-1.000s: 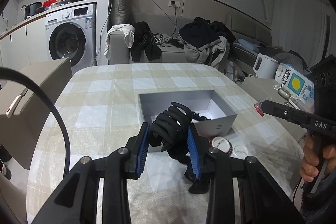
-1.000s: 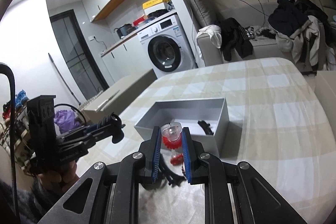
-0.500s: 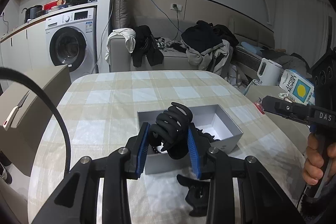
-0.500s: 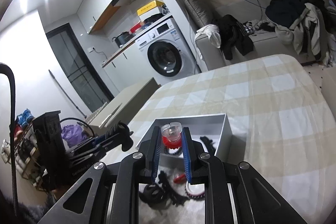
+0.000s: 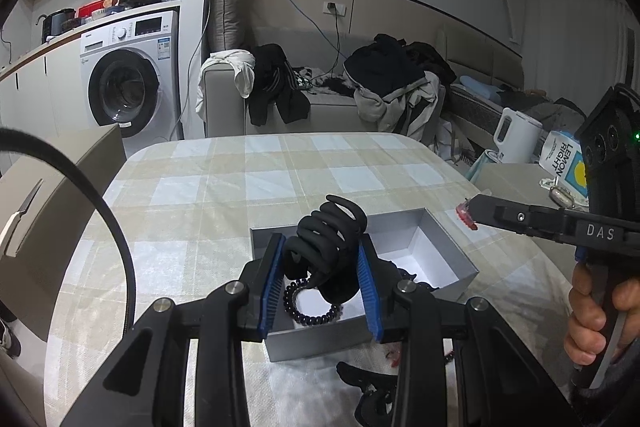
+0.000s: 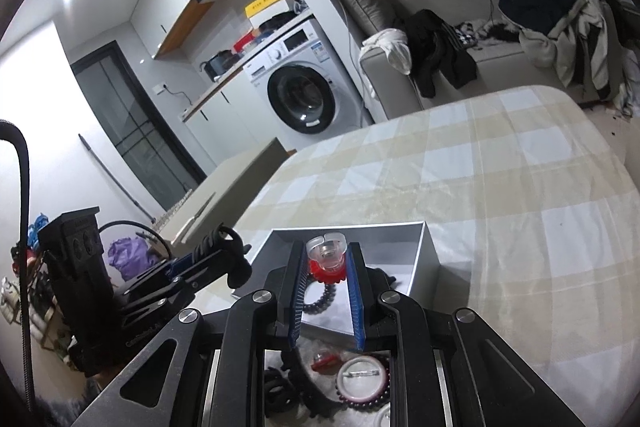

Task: Organize jewelry
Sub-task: 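Carry the ring holder and claw clip into the silver box and open both grippers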

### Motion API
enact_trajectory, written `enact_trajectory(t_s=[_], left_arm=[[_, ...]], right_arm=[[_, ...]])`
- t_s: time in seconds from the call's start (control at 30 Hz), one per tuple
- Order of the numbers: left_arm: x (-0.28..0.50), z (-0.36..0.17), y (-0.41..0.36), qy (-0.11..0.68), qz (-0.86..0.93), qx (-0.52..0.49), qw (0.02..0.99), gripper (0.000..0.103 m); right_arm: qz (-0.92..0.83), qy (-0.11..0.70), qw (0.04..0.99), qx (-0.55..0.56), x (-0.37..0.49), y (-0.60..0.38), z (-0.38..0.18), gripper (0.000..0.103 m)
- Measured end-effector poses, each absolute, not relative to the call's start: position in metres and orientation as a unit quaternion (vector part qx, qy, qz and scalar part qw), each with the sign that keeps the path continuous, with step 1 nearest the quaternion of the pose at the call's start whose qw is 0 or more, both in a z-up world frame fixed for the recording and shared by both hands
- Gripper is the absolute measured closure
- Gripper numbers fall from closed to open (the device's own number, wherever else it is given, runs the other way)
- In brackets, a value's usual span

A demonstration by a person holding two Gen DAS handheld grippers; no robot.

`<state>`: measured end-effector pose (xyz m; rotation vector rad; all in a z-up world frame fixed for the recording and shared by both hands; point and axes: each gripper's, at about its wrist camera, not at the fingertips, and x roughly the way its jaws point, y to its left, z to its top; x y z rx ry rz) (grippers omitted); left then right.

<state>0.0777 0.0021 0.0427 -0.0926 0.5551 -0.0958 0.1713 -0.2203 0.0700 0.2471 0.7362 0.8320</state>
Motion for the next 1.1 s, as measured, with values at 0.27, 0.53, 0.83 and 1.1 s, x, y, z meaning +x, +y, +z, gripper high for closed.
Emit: enact_trajectory(t_s=[0.27, 0.53, 0.83, 1.1], left_arm=[[0.087, 0.031, -0.002, 0.29, -0.045, -0.04, 0.955, 0.074], [0.094, 0.023, -0.006, 0.303, -0.041, -0.036, 0.951, 0.074], [0.098, 0.017, -0.007, 0.313, -0.037, -0.032, 0.948, 0.074], [0.099, 0.015, -0.007, 0.318, -0.042, -0.038, 0.946, 0.074]], right_arm=[[0.391, 0.369, 0.836, 0.109, 0.18, -0.213, 0.055, 0.085], [0.389, 0.383, 0.831, 0.105, 0.184, -0.208, 0.044, 0.084], [0.383, 0.391, 0.83, 0.102, 0.185, -0.205, 0.036, 0.084], [0.386, 0.39, 0.83, 0.098, 0.181, -0.204, 0.038, 0.082]])
